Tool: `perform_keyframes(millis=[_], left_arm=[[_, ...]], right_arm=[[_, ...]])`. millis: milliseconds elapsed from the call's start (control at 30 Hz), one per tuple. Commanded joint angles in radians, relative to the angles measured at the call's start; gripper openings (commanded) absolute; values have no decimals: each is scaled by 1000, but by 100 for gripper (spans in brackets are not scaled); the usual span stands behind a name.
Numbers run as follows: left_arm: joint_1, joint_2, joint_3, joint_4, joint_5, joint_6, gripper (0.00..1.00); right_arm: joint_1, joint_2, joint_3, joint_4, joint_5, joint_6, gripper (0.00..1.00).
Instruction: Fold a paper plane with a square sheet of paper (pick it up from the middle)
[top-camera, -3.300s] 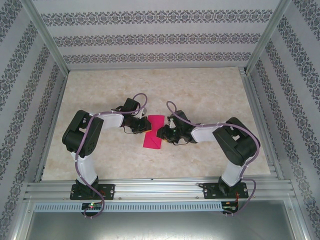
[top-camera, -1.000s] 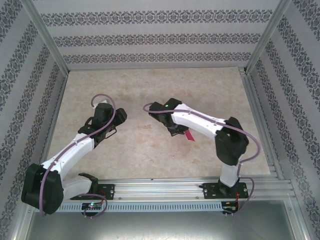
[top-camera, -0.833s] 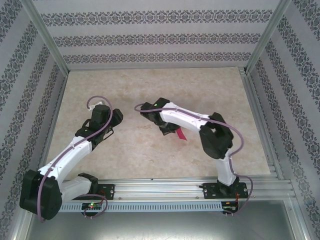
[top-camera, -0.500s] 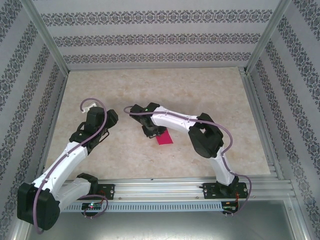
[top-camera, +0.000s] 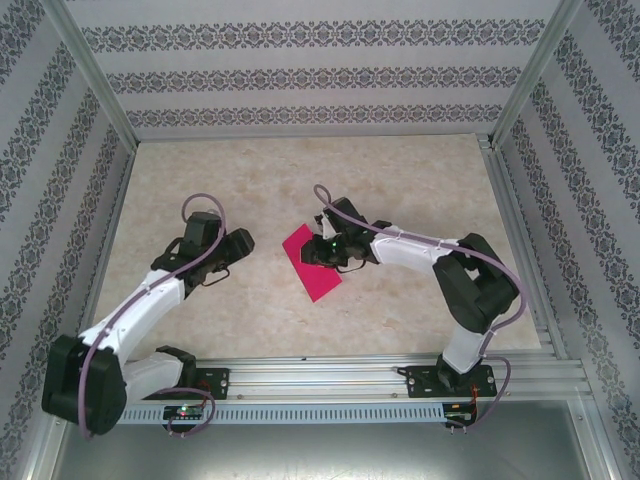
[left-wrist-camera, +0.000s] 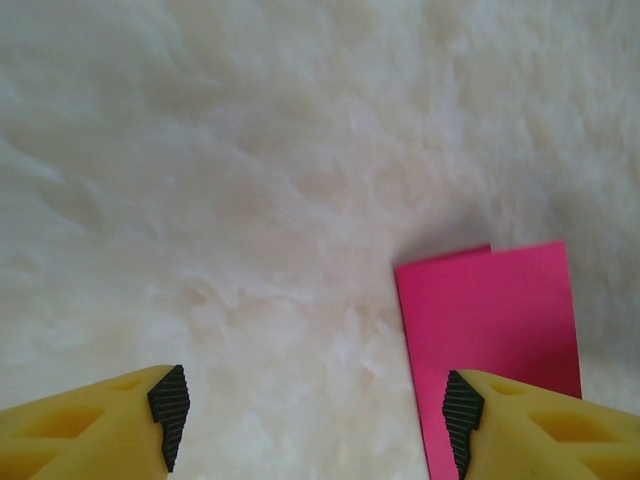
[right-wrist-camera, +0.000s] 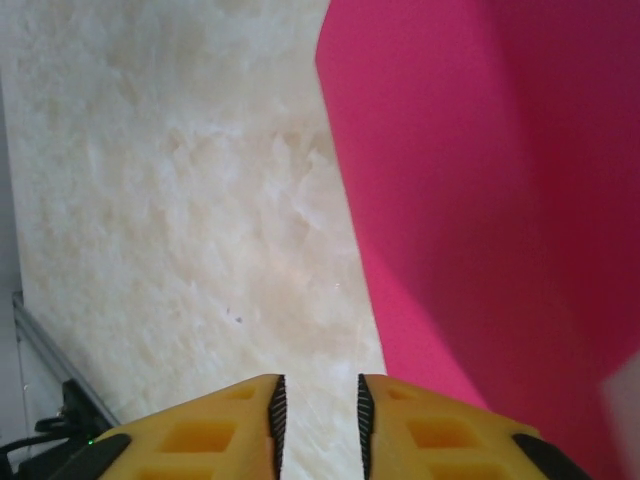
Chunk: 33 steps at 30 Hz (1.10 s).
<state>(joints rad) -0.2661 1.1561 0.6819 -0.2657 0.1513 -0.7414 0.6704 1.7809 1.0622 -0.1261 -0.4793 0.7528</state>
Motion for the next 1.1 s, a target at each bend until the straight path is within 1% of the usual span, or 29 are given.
perform_keyframes(millis=[0,67,167,300,367,433,500,567,667,700,767,833,900,1000,1067], left_arm=[[8,74,59,55,170,17,70],[4,120,73,75,228,18,70],[-10,192,109,74,278,31,69],[-38,289,151,91,324,31,68],[-54,324,174,94,330,27,67],[-65,356,187,116,339,18,67],[-69,396,210,133,358,-1,62],[-73,441,238,141,378,-12,54],[-80,494,276,151,413,-21,43],[-83,507,284,152,410,-19,40],[-85,532,300,149,405,-19,36],[-88,559,312,162,419,-24,31],[-92,583,320,183,443,-28,29],[-100,619,342,193,463,-25,29],[-107,640,360,191,473,-19,28]], right_arm=[[5,58,5,100,-57,24,24],[3,78,-11,102,-19,39,23],[0,95,-53,134,38,92,23],[26,123,-143,298,102,266,22],[39,118,-187,349,171,358,21],[67,108,-229,392,269,462,20],[103,106,-260,432,348,554,19],[134,106,-277,465,409,622,20],[151,80,-285,499,440,599,22],[148,60,-283,501,433,563,24],[137,8,-279,505,399,491,26],[132,-61,-285,488,381,411,30],[118,-113,-279,428,348,352,32],[81,-170,-282,332,303,281,35],[52,-194,-300,301,275,245,36]])
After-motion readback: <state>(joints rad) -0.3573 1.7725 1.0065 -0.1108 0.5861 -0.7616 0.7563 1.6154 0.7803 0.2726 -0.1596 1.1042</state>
